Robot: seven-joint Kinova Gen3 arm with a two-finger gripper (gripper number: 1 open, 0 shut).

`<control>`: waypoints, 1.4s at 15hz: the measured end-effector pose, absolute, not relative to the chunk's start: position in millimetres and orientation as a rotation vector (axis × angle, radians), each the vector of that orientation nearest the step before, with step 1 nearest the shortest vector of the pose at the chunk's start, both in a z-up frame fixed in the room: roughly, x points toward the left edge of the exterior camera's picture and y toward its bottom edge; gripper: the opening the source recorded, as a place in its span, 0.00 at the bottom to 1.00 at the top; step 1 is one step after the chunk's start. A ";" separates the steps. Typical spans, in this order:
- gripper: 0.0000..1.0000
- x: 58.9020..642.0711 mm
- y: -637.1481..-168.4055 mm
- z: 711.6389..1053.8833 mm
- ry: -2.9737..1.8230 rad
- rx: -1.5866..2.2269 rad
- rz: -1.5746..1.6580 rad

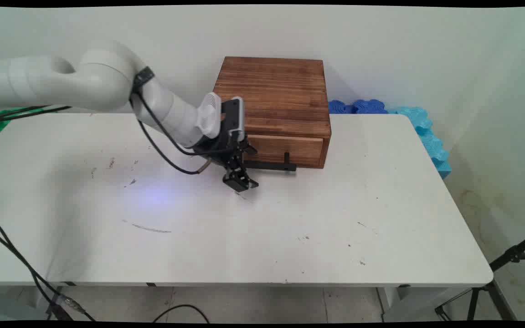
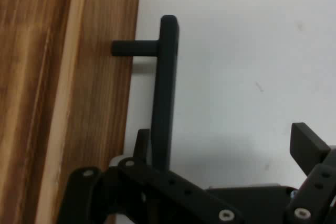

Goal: Open the drawer

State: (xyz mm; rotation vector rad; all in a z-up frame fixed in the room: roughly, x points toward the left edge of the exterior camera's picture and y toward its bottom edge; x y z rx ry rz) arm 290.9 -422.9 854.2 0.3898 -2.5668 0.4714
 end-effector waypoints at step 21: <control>1.00 254.1 -455.2 799.9 -2.658 0.368 0.506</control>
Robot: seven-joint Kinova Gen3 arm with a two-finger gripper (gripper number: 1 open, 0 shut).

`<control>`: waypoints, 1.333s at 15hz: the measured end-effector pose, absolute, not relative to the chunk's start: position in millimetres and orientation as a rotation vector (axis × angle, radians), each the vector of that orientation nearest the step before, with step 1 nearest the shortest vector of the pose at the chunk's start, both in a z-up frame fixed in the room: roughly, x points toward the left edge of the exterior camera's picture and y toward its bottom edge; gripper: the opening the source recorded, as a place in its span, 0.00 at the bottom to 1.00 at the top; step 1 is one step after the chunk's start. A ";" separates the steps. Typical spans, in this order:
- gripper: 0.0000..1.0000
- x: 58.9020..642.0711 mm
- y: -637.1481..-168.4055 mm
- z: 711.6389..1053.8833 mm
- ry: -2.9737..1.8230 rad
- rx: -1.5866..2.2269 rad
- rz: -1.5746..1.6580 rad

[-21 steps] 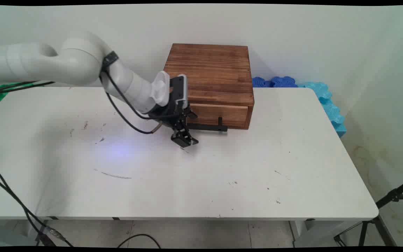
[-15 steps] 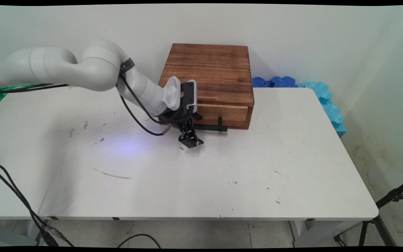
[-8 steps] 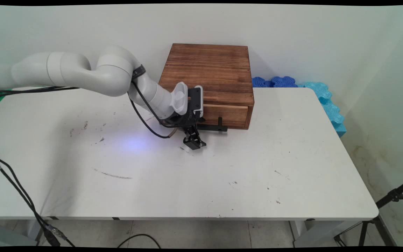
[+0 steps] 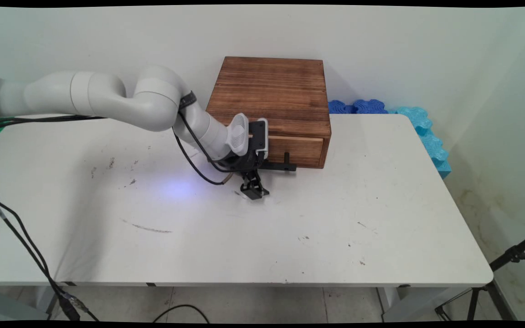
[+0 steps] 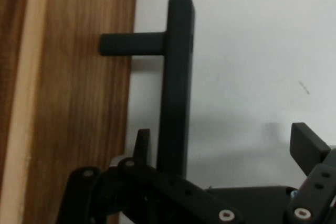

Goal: Open the drawer

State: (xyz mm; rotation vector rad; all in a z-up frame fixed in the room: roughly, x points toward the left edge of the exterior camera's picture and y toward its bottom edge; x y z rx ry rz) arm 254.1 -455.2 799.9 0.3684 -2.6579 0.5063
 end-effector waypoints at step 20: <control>1.00 223.0 -355.1 794.1 -2.684 0.391 0.367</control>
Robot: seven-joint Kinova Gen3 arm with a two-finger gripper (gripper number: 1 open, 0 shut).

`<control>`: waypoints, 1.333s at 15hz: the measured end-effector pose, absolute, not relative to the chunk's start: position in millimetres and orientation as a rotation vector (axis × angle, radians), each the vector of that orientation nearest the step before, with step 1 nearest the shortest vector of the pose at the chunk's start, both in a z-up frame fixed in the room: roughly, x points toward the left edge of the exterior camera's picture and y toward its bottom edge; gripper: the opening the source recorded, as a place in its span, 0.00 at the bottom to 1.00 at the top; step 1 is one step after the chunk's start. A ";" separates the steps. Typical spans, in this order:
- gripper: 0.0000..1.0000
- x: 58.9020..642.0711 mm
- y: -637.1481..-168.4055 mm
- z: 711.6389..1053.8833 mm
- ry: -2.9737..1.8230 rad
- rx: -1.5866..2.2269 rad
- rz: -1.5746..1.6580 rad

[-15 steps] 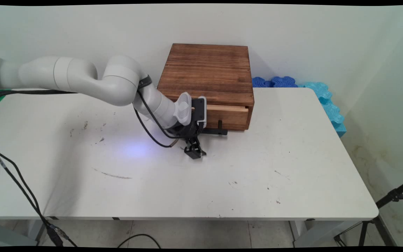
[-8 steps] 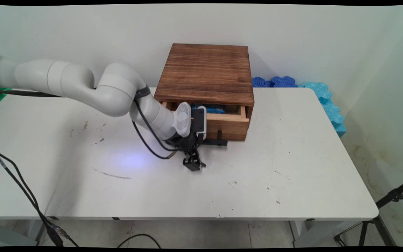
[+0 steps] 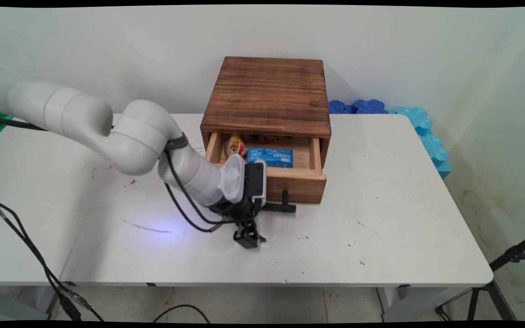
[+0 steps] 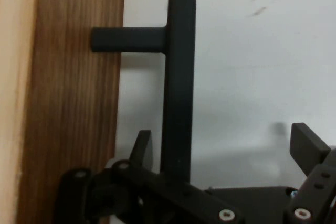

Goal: Open the drawer

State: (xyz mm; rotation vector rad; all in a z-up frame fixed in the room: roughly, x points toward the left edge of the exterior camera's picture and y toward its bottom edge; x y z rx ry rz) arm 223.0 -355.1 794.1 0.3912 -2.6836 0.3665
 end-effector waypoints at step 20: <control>1.00 203.1 -261.2 806.3 -2.665 0.383 0.270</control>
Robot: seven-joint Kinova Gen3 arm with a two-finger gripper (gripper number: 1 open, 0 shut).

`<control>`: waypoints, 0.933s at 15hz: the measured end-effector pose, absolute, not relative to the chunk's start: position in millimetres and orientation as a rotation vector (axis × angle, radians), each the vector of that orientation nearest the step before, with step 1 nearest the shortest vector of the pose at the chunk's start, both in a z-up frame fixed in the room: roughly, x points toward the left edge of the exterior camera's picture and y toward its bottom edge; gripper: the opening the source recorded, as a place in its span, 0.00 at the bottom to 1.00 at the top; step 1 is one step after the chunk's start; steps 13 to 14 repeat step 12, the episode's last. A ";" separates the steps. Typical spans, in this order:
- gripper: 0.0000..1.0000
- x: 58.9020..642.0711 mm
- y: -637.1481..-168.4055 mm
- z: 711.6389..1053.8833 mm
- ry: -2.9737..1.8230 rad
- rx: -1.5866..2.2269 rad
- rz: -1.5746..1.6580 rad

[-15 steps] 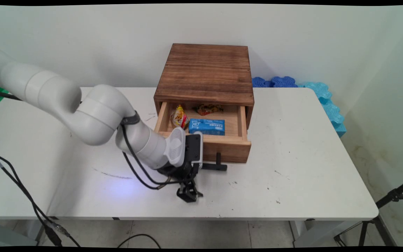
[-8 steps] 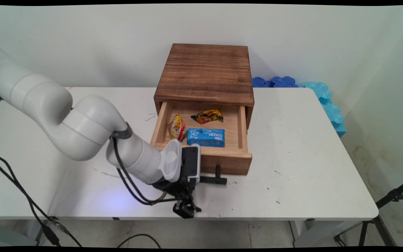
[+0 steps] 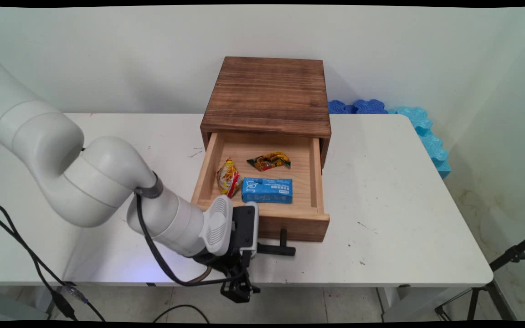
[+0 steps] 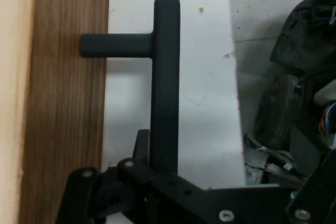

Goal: Open the drawer

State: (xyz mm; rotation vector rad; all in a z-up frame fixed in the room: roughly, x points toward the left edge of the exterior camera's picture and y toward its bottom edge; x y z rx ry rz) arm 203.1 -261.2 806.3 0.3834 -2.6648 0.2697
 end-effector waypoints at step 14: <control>1.00 201.6 -236.1 814.4 -2.663 0.343 0.261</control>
